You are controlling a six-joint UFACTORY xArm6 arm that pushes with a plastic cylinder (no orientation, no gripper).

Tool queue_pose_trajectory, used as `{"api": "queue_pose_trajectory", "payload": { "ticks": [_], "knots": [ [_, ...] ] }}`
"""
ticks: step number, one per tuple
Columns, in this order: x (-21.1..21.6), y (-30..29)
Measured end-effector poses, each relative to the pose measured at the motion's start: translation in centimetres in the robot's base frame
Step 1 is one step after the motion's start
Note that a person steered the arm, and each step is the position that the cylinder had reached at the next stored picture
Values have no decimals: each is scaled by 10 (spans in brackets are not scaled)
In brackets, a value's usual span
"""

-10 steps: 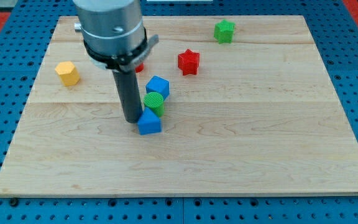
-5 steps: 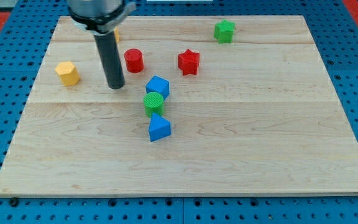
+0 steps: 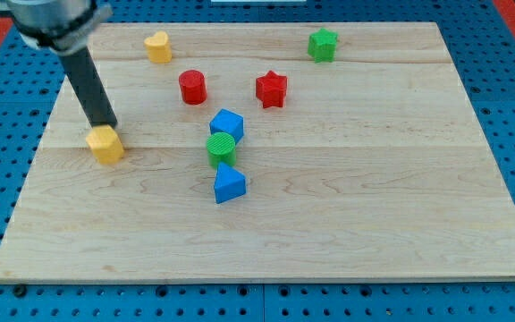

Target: Push the yellow hexagon below the blue triangle

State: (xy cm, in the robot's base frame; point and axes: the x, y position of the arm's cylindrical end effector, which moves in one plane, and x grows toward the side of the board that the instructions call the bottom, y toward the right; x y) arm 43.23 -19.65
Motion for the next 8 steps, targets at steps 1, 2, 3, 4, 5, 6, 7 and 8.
{"api": "queue_pose_trajectory", "payload": {
  "ticks": [1, 2, 3, 4, 5, 6, 7, 8],
  "knots": [
    [36, -1],
    [26, -23],
    [84, 11],
    [119, 51],
    [129, 71],
    [130, 94],
    [129, 42],
    [120, 49]
  ]
}}
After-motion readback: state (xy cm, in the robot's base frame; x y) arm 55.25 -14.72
